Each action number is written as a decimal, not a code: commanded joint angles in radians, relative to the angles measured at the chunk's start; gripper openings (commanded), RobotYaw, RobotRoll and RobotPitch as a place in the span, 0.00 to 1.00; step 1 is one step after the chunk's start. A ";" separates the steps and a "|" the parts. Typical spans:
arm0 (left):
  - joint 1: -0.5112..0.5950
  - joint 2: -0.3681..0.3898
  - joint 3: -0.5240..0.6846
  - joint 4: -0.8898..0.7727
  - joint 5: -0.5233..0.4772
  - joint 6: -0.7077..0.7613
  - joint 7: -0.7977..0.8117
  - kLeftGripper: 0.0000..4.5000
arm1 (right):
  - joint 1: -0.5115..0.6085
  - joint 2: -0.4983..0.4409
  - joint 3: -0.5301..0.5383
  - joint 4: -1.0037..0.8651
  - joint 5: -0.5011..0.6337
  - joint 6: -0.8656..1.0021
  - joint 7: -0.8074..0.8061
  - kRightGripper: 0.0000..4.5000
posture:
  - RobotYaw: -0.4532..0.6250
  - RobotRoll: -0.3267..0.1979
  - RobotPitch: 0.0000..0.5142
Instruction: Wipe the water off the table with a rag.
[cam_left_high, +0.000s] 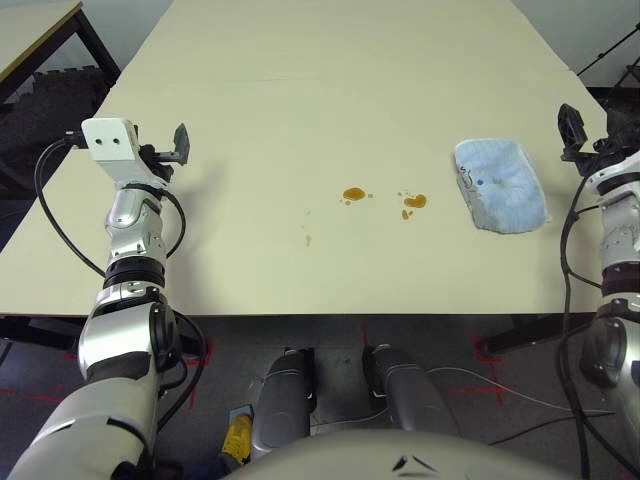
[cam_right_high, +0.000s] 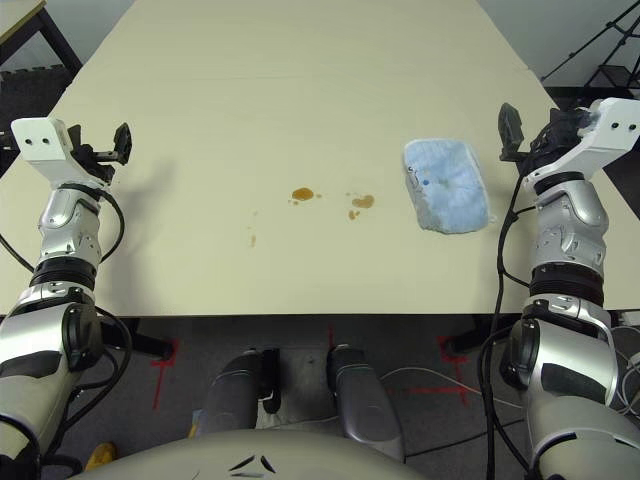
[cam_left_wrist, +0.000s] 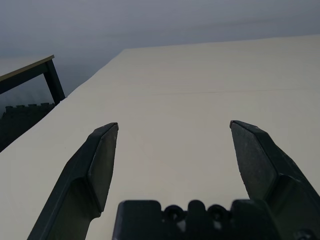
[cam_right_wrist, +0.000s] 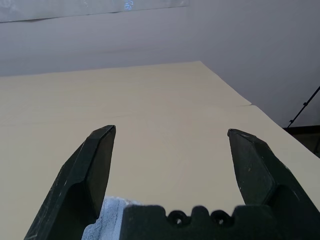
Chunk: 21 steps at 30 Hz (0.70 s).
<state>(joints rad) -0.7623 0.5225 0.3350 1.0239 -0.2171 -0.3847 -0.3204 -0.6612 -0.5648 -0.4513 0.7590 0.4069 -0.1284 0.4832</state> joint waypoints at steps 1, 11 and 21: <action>-0.001 0.004 -0.003 -0.004 0.006 0.002 -0.002 1.00 | -0.008 -0.006 -0.007 0.017 0.000 -0.003 -0.001 0.99 | 0.28 0.62 0.32; -0.041 0.001 -0.020 -0.018 0.000 0.031 -0.084 1.00 | -0.020 -0.007 -0.002 0.025 -0.004 0.002 0.000 0.99 | 0.27 0.62 0.33; -0.063 -0.027 -0.065 -0.101 -0.049 0.151 -0.335 1.00 | -0.044 0.008 0.009 0.042 -0.010 -0.004 0.002 0.99 | 0.26 0.62 0.30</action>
<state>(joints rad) -0.8220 0.4998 0.2892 0.9531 -0.2513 -0.2690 -0.6007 -0.6948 -0.5601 -0.4452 0.7861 0.4005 -0.1281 0.4838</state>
